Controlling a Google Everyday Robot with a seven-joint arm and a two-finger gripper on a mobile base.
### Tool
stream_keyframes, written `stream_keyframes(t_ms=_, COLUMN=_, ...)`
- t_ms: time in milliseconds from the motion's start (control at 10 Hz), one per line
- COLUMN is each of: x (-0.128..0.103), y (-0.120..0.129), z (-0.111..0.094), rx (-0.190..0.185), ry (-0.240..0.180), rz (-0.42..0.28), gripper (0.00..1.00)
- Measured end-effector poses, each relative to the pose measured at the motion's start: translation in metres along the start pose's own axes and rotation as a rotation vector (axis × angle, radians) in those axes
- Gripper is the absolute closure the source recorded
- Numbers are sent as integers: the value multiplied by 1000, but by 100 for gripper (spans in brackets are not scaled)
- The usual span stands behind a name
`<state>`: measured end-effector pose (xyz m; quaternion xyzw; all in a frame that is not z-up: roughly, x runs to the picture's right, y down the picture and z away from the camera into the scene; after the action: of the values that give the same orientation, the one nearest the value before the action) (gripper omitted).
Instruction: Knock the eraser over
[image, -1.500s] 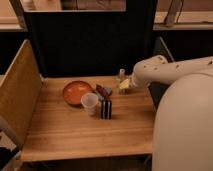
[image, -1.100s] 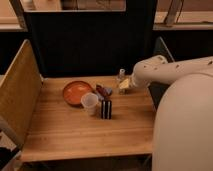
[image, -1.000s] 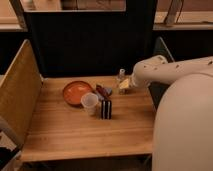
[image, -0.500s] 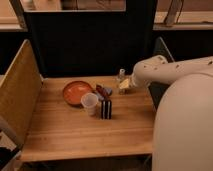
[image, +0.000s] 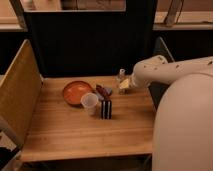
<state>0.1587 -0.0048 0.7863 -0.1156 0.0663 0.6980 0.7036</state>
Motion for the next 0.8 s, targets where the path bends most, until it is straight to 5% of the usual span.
stream_keyframes(t_ms=600, x=1, y=0, z=0, rx=6, ry=3, rz=-9, gripper=89)
stream_keyframes(t_ms=800, x=11, y=0, z=-1, rx=54, ry=29, rz=-64, gripper=100)
